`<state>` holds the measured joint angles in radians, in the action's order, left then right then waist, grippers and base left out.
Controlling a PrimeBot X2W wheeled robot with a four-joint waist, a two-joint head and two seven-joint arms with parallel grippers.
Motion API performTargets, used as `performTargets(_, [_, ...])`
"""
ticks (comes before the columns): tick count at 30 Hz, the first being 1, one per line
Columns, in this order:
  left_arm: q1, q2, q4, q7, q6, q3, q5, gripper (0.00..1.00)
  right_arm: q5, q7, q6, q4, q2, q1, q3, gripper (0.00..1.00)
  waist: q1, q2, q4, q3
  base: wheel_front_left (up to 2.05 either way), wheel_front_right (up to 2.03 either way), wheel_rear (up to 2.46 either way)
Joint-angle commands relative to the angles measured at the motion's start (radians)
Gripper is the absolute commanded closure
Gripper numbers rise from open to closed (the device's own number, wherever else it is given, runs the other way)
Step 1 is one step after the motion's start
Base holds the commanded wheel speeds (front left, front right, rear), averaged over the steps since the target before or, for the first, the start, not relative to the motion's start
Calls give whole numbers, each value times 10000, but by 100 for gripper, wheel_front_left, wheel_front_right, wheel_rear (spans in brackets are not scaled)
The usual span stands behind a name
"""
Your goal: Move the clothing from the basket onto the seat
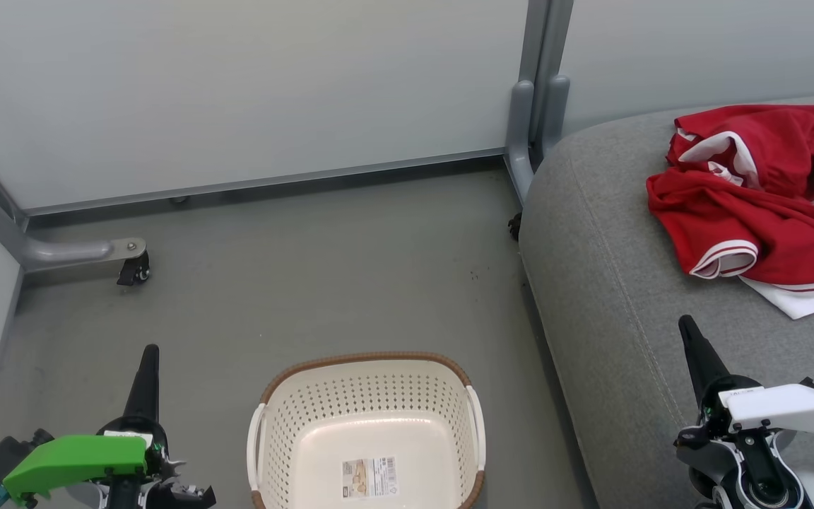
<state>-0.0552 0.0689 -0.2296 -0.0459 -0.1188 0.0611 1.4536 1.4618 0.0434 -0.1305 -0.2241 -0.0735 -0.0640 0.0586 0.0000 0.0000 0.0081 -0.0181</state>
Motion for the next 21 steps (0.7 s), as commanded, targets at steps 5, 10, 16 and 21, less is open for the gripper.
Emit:
performTargets(5, [-339,11,-26,-164,-68,115,527,100,516,157,-4,-49,5,-247,104,100,0,0,-19,48,0,0,0])
performTargets(10, [-419,2,-71,-267,-95,181,912,100,874,252,-4,-97,14,-308,158,100,0,0,-35,92,0,0,0])
performTargets(16, [-528,-10,-125,-396,-134,253,1393,100,1344,401,-4,-155,28,-417,234,100,0,0,-59,153,0,0,0])
performTargets(21, [-584,-18,-158,-492,-143,301,1701,100,1665,494,-4,-198,37,-472,288,100,0,0,-74,194,0,0,0])
